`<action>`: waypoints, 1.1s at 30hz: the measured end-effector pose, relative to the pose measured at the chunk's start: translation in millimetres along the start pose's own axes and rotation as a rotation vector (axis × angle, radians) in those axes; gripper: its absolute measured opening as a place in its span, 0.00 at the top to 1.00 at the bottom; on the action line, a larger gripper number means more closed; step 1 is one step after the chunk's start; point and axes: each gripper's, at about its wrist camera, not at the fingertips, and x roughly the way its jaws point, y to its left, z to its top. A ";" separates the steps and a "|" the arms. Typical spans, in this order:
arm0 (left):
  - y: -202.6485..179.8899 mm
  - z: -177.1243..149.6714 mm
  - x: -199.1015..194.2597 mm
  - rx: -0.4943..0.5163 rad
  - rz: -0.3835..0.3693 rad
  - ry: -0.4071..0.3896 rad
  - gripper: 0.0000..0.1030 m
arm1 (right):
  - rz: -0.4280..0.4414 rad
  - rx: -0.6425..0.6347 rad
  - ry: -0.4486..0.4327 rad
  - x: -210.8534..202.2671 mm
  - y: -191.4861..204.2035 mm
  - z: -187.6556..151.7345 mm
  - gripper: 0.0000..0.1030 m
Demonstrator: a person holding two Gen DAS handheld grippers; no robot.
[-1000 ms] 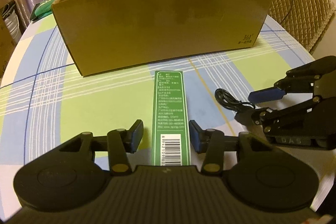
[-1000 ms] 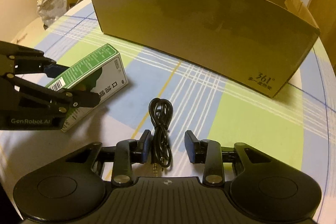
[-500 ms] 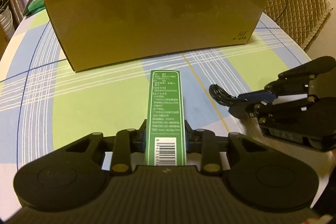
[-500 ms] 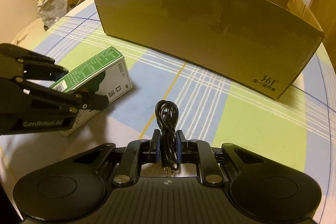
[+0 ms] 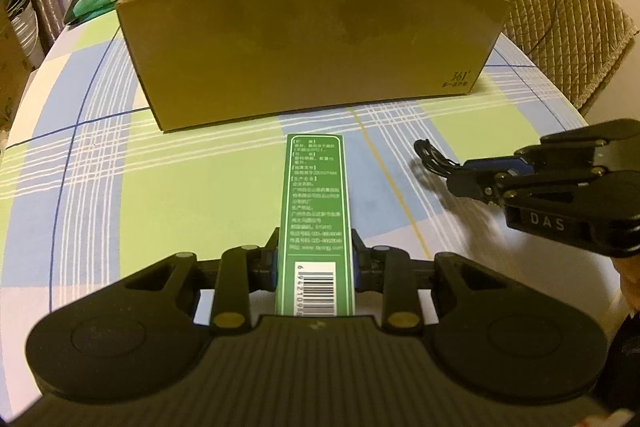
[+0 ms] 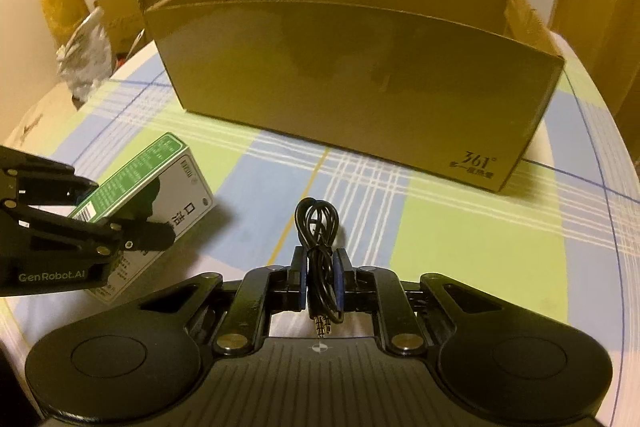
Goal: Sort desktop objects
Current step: 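Lift and carry the green box and black cable over the cardboard box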
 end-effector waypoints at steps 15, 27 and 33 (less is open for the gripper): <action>-5.3 -2.7 -39.0 -0.027 0.030 -0.029 0.75 | -0.002 0.064 -0.043 -25.7 4.5 -20.4 0.91; -2.4 -8.1 -64.7 -0.052 0.038 -0.056 0.75 | 0.018 0.063 -0.066 -42.9 17.5 -34.4 0.91; -2.2 -7.5 -72.9 -0.055 0.035 -0.069 0.75 | 0.016 0.072 -0.066 -51.2 23.2 -37.1 0.91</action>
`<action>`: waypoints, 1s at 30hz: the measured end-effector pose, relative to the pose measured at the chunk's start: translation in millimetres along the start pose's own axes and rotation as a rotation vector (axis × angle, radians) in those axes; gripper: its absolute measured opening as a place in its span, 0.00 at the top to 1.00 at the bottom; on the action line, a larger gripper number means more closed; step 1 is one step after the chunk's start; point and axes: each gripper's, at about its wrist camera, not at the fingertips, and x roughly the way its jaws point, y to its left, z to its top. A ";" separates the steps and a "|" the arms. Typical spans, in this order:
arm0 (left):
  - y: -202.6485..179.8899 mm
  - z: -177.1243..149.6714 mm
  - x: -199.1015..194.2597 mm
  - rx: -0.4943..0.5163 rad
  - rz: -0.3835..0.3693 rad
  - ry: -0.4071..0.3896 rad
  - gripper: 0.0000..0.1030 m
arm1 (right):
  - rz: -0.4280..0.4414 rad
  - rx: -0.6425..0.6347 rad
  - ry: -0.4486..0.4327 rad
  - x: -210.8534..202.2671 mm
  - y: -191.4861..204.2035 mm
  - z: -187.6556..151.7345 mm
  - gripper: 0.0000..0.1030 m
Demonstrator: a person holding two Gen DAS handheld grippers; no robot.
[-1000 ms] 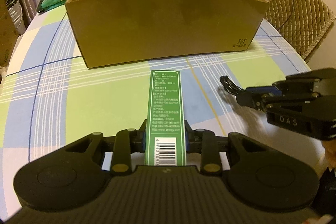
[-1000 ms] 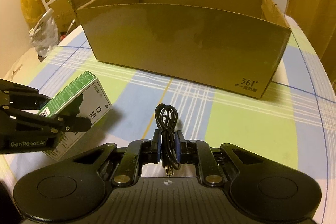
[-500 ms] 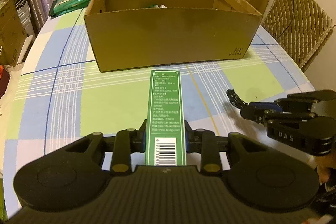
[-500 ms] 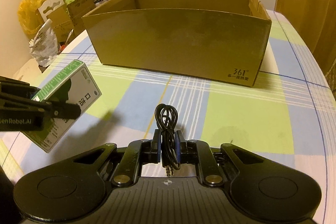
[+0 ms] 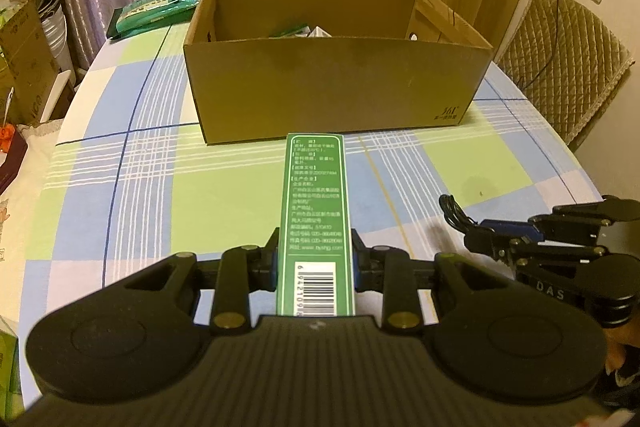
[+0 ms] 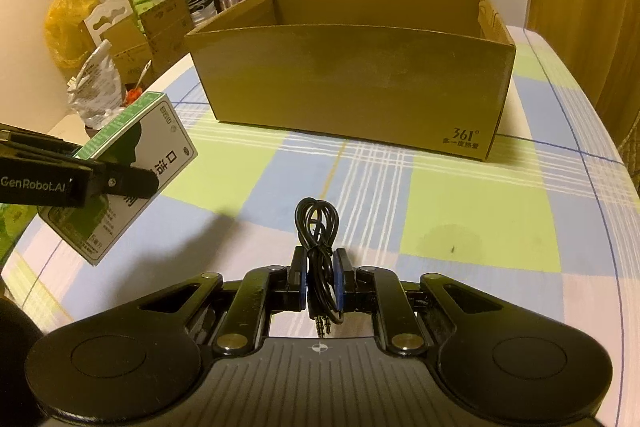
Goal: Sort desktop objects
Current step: 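Lift and carry the green box and black cable over the cardboard box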
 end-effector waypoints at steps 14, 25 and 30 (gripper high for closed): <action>-2.7 13.2 -15.7 -0.007 -0.017 -0.043 0.75 | -0.046 0.014 -0.043 -35.5 -4.6 22.5 0.91; -1.7 36.1 -25.0 0.019 -0.012 -0.066 0.75 | -0.071 -0.005 -0.092 -51.9 -15.9 47.2 0.91; 2.6 56.7 -28.3 0.056 0.001 -0.074 0.75 | -0.075 -0.015 -0.111 -55.6 -24.9 63.6 0.91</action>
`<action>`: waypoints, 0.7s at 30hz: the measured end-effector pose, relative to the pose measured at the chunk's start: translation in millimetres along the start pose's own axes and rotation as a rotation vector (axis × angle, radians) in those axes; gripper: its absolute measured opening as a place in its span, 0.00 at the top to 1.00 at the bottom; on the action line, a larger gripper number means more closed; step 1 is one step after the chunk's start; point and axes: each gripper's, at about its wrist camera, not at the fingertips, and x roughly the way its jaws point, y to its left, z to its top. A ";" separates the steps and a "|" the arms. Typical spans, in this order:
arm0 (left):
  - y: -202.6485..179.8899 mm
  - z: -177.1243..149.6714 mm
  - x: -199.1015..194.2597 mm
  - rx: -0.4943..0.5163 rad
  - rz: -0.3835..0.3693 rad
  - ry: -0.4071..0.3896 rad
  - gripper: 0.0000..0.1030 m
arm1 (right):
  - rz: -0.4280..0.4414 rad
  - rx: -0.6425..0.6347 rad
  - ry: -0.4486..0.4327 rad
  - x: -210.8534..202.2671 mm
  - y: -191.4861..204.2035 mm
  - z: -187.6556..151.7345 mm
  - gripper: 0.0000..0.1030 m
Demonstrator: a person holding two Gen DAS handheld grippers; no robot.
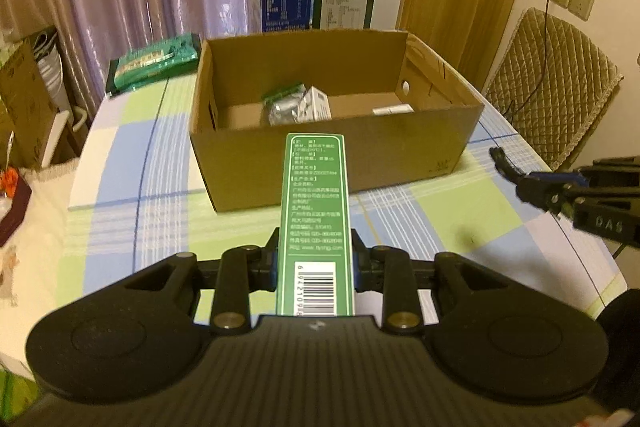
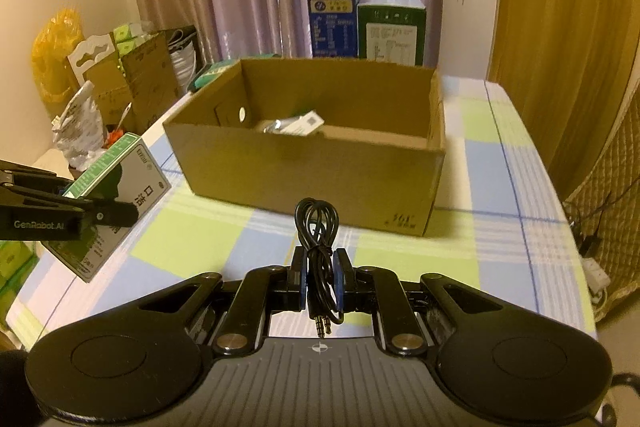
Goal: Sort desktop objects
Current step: 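Lift and carry the green box and black cable over the cardboard box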
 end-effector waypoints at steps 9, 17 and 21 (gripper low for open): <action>15.8 47.3 2.1 0.020 0.016 -0.033 0.75 | -0.014 -0.020 -0.049 2.4 -14.6 47.8 0.91; 25.3 87.6 19.8 0.009 0.014 -0.034 0.75 | -0.006 -0.029 -0.053 25.1 -20.5 80.6 0.91; 31.3 104.1 32.7 0.009 0.023 -0.027 0.75 | -0.002 -0.034 -0.049 38.2 -22.3 92.1 0.91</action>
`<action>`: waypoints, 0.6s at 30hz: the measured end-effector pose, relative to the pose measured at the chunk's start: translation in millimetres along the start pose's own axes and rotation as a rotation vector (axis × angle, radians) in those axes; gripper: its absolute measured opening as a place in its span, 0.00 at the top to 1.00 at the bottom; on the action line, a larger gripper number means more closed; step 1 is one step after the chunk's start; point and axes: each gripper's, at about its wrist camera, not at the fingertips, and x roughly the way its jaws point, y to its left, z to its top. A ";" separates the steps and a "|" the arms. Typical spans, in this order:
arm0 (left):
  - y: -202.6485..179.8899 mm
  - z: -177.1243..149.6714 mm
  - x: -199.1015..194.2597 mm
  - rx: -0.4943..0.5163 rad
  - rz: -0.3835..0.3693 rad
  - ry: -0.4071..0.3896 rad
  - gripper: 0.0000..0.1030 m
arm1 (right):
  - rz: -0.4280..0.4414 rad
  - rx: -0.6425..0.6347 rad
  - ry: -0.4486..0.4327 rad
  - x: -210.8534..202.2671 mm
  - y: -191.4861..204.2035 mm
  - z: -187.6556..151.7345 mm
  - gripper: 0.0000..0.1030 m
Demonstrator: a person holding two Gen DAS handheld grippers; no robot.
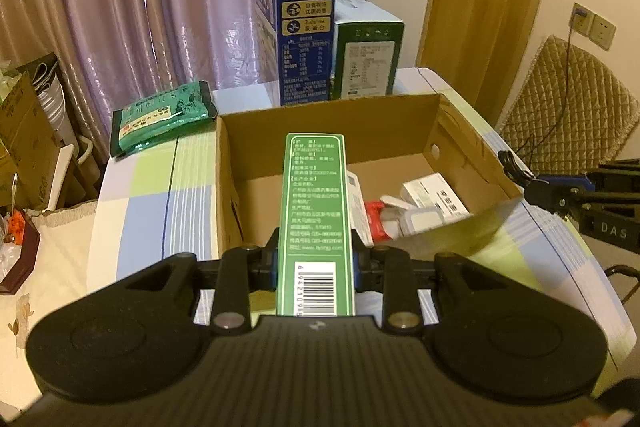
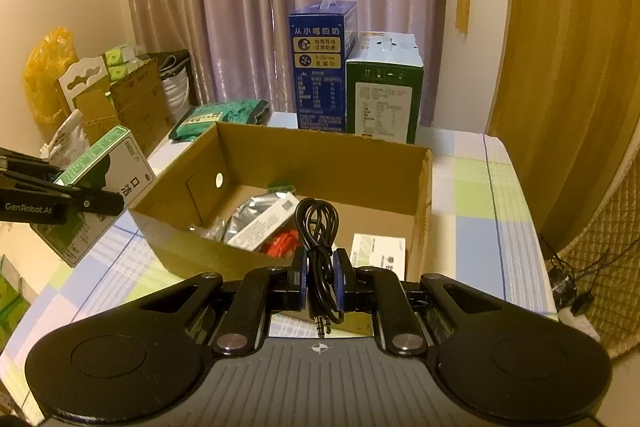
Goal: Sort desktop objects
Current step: 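Lift and carry the green box and black cable over the cardboard box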
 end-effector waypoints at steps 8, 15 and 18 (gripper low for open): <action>6.7 24.0 28.2 -0.004 0.020 0.009 0.75 | 0.009 0.020 0.002 27.1 -12.3 21.2 0.91; 3.7 38.1 57.8 0.002 0.018 0.019 0.75 | 0.012 0.041 0.000 45.2 -23.0 31.9 0.91; 2.2 39.2 69.6 -0.006 0.008 0.026 0.75 | 0.013 0.047 0.006 55.6 -26.8 34.1 0.91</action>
